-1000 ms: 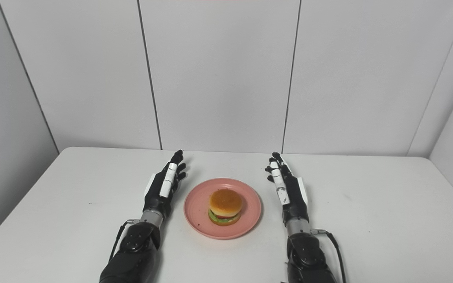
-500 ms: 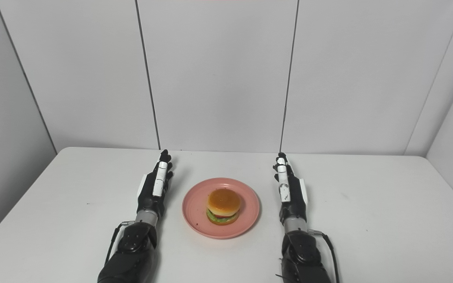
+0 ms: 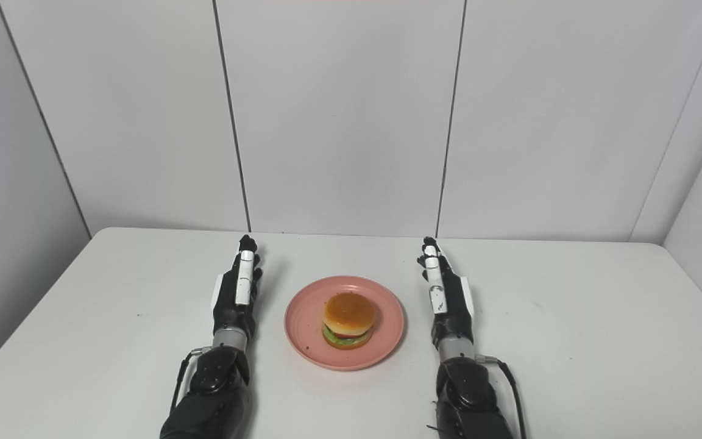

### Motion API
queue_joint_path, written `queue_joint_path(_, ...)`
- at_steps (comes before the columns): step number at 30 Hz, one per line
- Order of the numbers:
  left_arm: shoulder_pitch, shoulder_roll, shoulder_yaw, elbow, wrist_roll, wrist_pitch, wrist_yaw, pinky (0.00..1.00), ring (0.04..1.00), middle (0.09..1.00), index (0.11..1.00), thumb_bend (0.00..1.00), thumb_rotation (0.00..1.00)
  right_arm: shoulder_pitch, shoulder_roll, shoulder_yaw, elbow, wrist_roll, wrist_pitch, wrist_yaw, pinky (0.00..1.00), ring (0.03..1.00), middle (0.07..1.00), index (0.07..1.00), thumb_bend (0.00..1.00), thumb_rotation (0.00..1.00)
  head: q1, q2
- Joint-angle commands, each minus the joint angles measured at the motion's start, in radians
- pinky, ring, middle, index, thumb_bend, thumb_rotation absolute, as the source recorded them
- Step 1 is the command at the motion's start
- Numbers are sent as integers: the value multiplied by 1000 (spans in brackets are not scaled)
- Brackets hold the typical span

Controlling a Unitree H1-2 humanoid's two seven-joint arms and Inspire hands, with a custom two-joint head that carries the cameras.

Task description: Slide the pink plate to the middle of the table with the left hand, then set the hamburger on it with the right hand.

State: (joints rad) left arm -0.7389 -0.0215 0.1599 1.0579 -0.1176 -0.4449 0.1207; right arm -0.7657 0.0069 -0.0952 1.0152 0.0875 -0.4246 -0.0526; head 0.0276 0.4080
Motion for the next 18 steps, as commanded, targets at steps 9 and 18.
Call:
queue_joint_path(9,25,-4,-3,8,-4,5,-4,1000,1000,1000,999,911,933,-7,-2,-2,24,10,-31,17,933,905,921,910,796,1000,-3,3)
queue_joint_path(18,29,3,-9,11,-2,6,-9,1000,1000,1000,1000,916,929,-9,-4,-1,34,12,-26,12,937,911,928,911,799,1000,-4,4)
